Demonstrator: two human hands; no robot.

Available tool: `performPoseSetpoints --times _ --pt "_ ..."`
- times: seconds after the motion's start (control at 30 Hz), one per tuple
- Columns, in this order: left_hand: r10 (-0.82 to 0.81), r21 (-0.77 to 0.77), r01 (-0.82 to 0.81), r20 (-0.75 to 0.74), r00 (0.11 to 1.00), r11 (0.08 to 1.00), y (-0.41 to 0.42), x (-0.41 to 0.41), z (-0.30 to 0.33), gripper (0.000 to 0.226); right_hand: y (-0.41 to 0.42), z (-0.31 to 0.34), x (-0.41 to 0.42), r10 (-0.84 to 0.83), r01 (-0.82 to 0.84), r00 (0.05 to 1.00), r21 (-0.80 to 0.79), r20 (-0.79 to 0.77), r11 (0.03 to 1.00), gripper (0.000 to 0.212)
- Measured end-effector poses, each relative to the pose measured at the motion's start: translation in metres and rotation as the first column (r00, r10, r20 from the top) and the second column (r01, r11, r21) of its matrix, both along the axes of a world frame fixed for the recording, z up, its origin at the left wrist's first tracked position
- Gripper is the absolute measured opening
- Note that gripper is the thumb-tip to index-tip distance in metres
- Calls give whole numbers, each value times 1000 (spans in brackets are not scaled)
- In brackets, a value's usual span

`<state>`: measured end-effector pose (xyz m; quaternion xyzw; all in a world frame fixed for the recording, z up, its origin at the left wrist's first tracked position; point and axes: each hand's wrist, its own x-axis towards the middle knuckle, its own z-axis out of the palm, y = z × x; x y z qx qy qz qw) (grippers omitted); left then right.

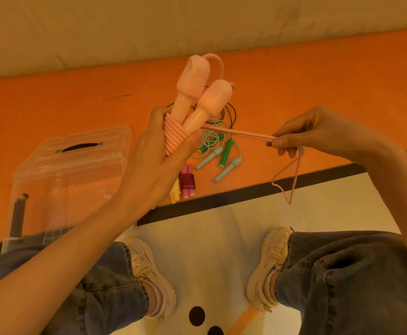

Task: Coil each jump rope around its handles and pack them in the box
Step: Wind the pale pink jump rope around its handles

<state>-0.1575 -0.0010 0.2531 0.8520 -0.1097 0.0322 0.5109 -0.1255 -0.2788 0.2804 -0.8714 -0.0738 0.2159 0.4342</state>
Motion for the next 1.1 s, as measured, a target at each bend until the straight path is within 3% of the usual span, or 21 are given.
performPoseSetpoints --times 0.1,0.23,0.47,0.63,0.77,0.87,1.1 --pt "60 34 -58 -51 997 998 6 6 -4 38 -10 4 -4 92 -91 986 17 -139 996 21" --pt "45 148 -31 -93 995 989 6 6 -10 40 -9 6 -12 299 -269 896 135 -328 954 26" --pt "-50 218 83 -149 988 972 4 3 -16 37 4 8 -17 495 -430 760 245 -421 869 22" --pt "-127 369 188 -185 974 910 6 4 -22 52 17 8 -20 564 -474 706 307 -428 826 17" --pt "-235 606 248 -102 967 756 4 1 -24 73 22 9 -21 587 -471 706 358 -396 807 22" --pt "-269 721 200 -19 963 664 -2 -1 -27 71 24 9 -20 597 -461 716 396 -363 794 25" --pt "-338 755 183 54 940 630 -14 -11 -33 59 25 8 -16 601 -455 757 454 -256 766 25"
